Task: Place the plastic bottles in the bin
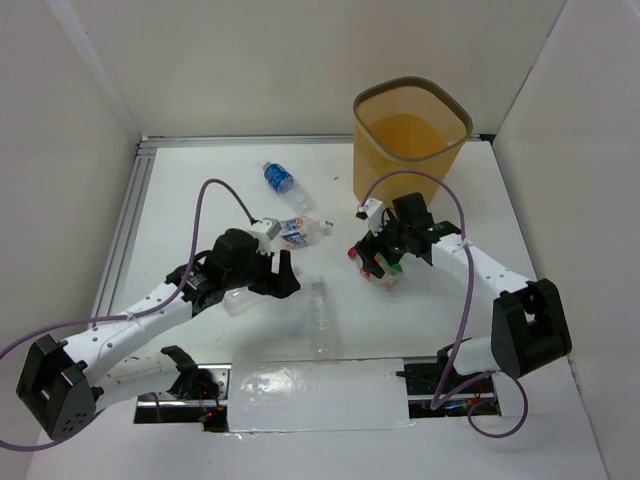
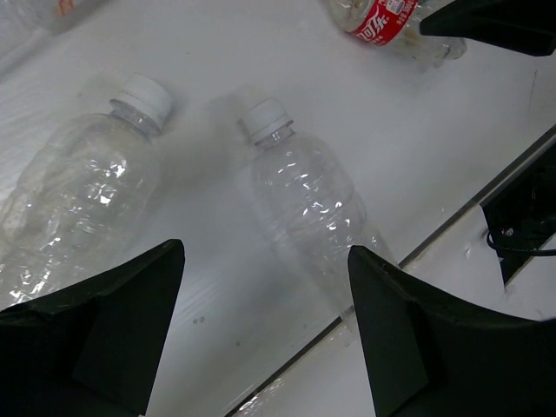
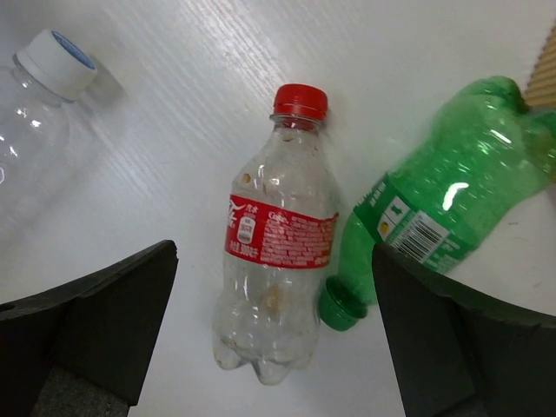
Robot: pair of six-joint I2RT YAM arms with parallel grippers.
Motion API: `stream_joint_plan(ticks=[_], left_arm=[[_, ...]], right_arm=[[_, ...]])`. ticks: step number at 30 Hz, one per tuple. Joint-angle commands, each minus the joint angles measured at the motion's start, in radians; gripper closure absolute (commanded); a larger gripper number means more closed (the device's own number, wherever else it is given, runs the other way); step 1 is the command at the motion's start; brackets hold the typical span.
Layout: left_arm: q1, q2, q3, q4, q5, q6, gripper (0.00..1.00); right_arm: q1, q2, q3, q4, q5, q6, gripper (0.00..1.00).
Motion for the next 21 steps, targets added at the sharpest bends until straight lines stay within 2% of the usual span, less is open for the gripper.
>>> stream_joint_plan(ticks=[1, 6, 9, 11, 17, 21], left_arm=[[-0.04, 0.024, -0.024, 0.031, -0.035, -0.046, 0.12], [-0.088, 0.065, -0.015, 0.04, -0.07, -0.067, 0.13], [-0.109, 0.09, -0.006, 0.049, -0.09, -0.078, 0.13], [-0.119, 0.102, 0.003, 0.058, -0.09, -0.078, 0.13], [-0.157, 0.177, 0.023, 0.093, -0.079, -0.069, 0.13], [-0.177, 0.217, 0.045, 0.121, -0.043, -0.051, 0.13]], right_arm=[[0.048, 0.044, -0.018, 0.091, 0.076, -0.002, 0.0], [0.087, 0.096, -0.053, 0.13, 0.134, -0.002, 0.04], [0.096, 0.105, -0.079, 0.16, 0.171, 0.007, 0.1], [0.096, 0.13, -0.092, 0.171, 0.185, 0.007, 0.18], [0.105, 0.15, -0.136, 0.203, 0.196, 0.007, 0.28], [0.105, 0.159, -0.103, 0.138, 0.139, -0.025, 0.62]])
